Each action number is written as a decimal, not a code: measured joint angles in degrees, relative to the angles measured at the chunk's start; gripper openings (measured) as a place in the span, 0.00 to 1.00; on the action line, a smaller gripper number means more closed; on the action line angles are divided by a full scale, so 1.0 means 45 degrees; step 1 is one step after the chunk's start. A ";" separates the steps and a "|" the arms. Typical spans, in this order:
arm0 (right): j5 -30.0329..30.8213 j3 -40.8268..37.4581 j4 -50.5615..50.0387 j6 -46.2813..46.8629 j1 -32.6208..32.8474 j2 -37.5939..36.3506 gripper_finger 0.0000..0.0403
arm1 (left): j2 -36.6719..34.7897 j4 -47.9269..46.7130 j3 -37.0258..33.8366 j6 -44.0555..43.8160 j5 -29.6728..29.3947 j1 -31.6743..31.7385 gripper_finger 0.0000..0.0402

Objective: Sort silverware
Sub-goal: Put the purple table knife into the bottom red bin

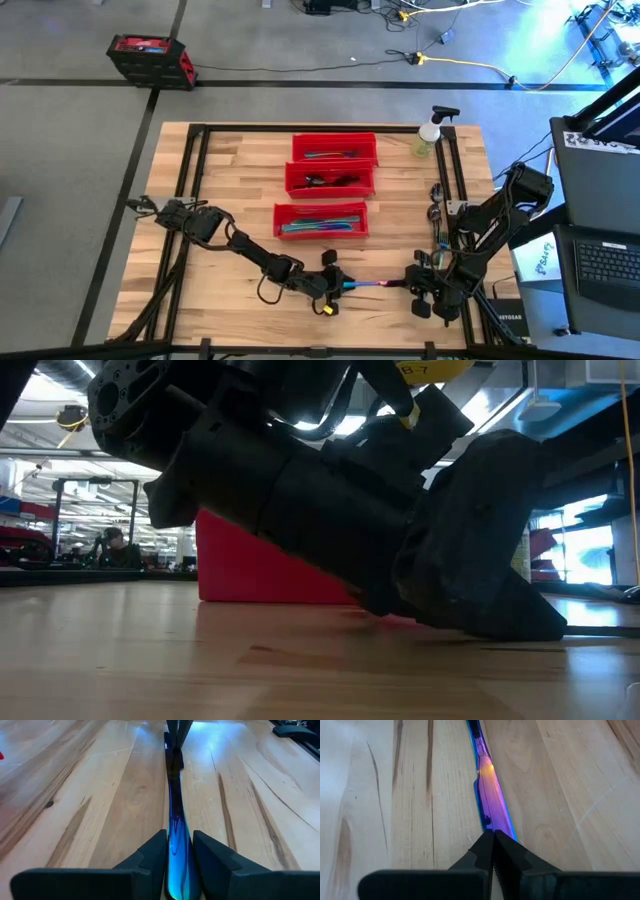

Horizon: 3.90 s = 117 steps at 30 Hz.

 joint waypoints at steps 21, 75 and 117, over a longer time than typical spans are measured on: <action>0.0081 -0.0005 0.0007 -0.0010 0.0000 0.0005 0.00 | 0.0000 -0.0014 0.0000 0.0795 -0.0079 -0.0015 0.17; 0.3531 0.0724 0.2158 -0.3487 -0.0005 -0.1771 0.00 | 0.0053 0.1657 -0.0058 0.0141 -0.0204 0.0015 0.14; 0.6973 0.4993 0.2164 -1.3207 -0.0010 -0.3706 0.00 | -0.3796 -0.2042 -0.0053 -0.0430 -0.0064 0.0024 0.14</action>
